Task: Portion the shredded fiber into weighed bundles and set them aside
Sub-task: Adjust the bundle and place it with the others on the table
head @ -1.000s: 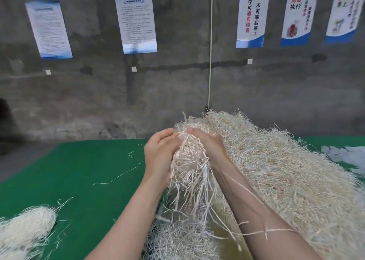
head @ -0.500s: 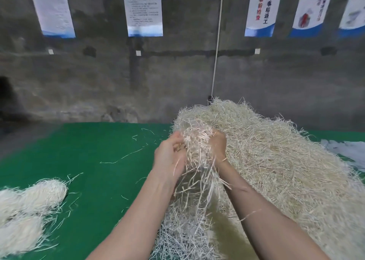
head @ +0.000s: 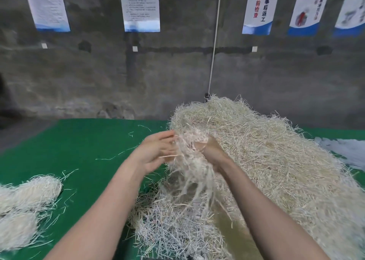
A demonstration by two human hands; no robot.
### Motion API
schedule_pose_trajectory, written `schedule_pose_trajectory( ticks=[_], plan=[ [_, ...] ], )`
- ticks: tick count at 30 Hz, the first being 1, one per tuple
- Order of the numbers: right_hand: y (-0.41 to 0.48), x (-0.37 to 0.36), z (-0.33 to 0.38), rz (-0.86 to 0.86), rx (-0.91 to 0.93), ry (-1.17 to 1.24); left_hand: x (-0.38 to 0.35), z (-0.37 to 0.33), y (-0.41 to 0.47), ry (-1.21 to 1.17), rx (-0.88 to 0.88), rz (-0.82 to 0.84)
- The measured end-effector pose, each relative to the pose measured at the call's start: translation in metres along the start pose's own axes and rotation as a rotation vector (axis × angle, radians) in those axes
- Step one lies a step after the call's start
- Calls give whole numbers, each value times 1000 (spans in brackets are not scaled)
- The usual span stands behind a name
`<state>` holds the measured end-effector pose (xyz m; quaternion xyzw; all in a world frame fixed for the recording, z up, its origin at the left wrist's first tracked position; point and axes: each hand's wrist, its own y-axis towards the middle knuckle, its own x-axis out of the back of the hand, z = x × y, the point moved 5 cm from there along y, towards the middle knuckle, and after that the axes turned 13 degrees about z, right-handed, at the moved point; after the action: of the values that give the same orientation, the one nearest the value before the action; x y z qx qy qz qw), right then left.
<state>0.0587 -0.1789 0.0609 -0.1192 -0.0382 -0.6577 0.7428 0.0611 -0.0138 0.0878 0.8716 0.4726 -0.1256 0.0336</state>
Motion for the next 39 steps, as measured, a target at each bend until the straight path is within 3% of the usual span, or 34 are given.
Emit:
schedule_pose_trajectory(
  ticks=[2,5,11,13,15,18,20,24,27,32,35,39],
  plan=[
    [2,17,-2,-5,30,-141,2,-6,-5,-45,44,117],
    [10,21,5,-9,114,-284,-8,-1,-2,98,27,-32],
    [26,18,14,-182,226,-552,-38,19,4,-266,-65,-30],
    [28,11,16,-224,258,-654,-50,19,4,-193,-131,-30],
    [32,7,20,-250,291,-806,-61,23,-2,22,-156,-25],
    [34,27,18,-415,200,-986,-81,36,-7,232,-172,65],
    [32,36,12,-441,189,-687,-80,32,-6,212,-267,-1],
    [28,37,13,-403,235,31,-51,33,-2,8,-289,-376],
    [26,30,14,-454,194,328,-51,53,4,-136,-121,-324],
    [22,-2,2,-527,253,393,-64,67,21,-328,76,-156],
    [16,8,6,-694,269,532,-75,76,17,-394,141,-50],
    [11,37,34,-890,359,577,-81,88,4,-259,114,-113]
  ],
)
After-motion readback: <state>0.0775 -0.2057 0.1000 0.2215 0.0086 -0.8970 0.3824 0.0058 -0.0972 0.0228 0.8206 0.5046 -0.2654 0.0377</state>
